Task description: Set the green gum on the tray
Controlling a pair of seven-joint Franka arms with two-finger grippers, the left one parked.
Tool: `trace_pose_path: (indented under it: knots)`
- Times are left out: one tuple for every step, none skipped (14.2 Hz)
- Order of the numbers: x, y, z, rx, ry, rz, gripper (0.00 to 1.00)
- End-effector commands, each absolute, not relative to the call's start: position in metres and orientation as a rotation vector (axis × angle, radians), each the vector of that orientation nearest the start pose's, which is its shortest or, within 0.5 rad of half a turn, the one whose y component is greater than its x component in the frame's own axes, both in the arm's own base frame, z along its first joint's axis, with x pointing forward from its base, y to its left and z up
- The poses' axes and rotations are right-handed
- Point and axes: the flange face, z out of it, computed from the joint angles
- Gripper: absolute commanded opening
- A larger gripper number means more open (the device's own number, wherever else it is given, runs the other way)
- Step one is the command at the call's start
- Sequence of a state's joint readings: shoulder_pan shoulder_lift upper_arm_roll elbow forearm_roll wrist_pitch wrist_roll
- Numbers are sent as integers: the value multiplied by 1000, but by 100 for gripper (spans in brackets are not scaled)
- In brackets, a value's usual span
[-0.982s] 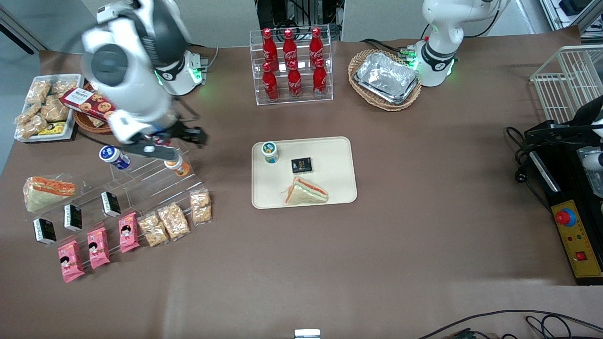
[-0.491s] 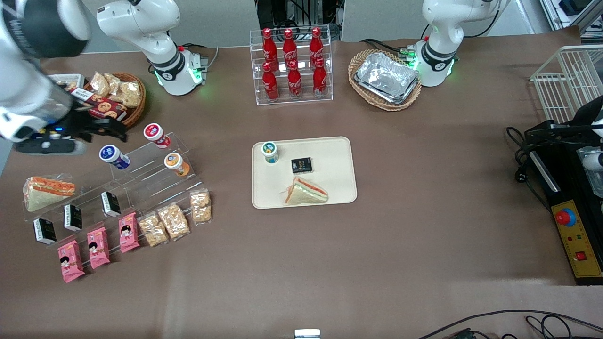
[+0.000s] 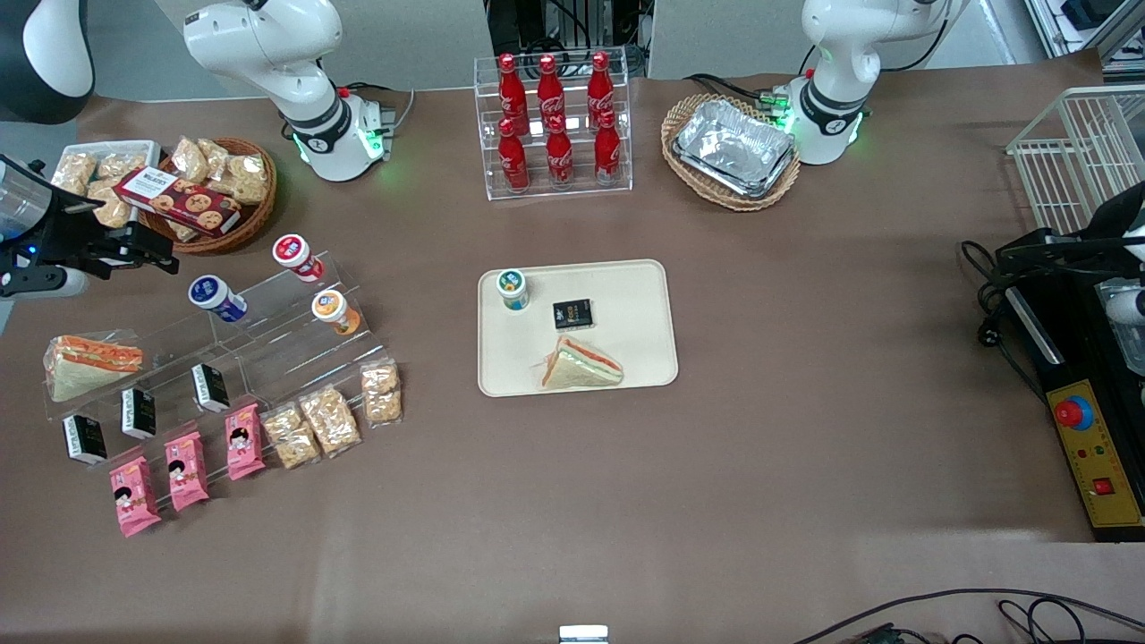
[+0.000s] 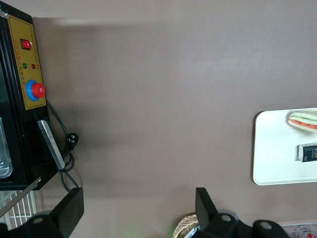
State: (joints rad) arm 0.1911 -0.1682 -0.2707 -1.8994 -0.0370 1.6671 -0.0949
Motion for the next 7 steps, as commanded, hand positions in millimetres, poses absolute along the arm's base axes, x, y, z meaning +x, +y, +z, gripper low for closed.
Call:
trace_pose_path:
  knots:
    - [508,-49,559,-3152,-68,80,99]
    - [511,-49,559,-3153,-65,65,99]
    - [515,-49,557,-3156,-63,67,99]
    - [518,-51,553,-3156,-52,74,99]
    - [525,-55,549,-3160,-38,78,99]
    - [533,-52,551,-3166,-44,70,99]
    - [542,-50,550,-3172,-33,70,99]
